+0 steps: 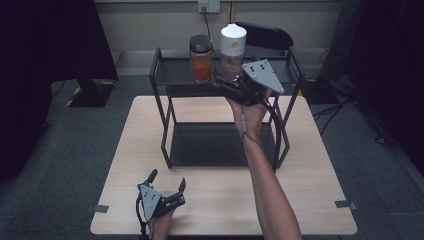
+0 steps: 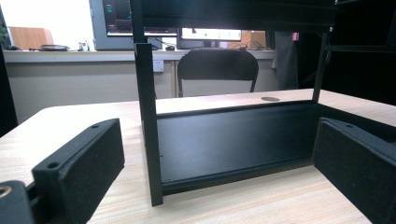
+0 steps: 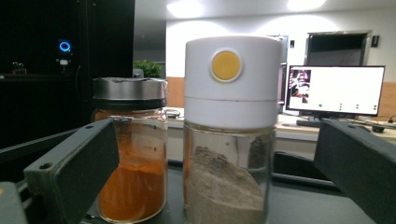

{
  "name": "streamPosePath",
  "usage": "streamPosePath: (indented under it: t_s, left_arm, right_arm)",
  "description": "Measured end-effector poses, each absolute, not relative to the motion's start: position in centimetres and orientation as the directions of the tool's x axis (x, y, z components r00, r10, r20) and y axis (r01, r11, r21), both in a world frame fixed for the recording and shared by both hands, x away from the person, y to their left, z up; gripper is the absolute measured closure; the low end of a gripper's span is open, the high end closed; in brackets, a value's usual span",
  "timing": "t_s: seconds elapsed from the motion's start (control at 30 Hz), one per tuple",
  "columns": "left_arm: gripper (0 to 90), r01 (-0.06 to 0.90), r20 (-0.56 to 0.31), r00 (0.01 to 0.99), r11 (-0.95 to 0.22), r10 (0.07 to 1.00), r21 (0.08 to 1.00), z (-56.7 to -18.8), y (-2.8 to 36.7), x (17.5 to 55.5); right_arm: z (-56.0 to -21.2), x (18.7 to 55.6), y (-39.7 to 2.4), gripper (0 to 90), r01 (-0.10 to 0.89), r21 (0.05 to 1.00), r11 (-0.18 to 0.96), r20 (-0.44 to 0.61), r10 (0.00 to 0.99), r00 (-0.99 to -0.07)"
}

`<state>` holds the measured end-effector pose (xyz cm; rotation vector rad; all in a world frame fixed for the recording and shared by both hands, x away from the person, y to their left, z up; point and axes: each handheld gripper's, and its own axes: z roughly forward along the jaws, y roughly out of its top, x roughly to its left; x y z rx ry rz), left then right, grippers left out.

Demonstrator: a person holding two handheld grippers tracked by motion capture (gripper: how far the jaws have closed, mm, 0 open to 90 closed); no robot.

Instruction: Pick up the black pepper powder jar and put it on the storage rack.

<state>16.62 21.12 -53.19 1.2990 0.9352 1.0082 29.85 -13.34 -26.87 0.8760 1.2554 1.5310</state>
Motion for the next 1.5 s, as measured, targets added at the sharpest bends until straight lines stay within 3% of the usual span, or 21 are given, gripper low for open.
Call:
streamPosePath:
  t_s: [0.8, 1.5]
  left_arm:
    - [1.6, -0.059, 0.012, 0.305, 0.006, 0.952, 0.998, -53.2, 21.1, 16.6]
    - [1.6, -0.059, 0.013, 0.305, 0.005, 0.952, 0.998, -53.2, 21.1, 16.6]
  right_arm:
    - [-30.0, 26.0, -15.2, 0.0, -0.251, 0.962, -0.106, 0.013, 0.939, -0.344]
    - [-33.7, 23.0, -17.1, 0.0, -0.247, 0.965, -0.082, -0.008, 0.94, -0.342]
